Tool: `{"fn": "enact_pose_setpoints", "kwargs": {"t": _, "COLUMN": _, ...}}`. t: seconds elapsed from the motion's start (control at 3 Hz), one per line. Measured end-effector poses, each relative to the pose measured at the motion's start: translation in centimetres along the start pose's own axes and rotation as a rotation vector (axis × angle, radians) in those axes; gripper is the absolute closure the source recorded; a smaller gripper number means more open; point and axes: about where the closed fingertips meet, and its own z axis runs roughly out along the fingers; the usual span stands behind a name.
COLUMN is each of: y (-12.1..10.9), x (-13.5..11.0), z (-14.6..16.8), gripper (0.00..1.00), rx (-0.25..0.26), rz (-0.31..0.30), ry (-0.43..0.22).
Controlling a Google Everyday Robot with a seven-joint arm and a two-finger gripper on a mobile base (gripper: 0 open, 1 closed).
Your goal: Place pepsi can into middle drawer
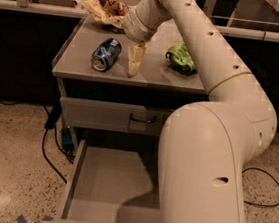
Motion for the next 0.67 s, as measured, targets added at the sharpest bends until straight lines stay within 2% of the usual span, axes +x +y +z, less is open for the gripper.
{"fn": "enact_pose_setpoints", "kwargs": {"t": 0.33, "y": -0.99, "x": 0.2, "z": -0.93, "gripper": 0.0, "rx": 0.011, "rz": -0.028, "ry": 0.018}}
{"fn": "enact_pose_setpoints", "kwargs": {"t": 0.67, "y": -1.87, "x": 0.11, "z": 0.05, "gripper": 0.0, "rx": -0.005, "rz": -0.068, "ry": -0.003}}
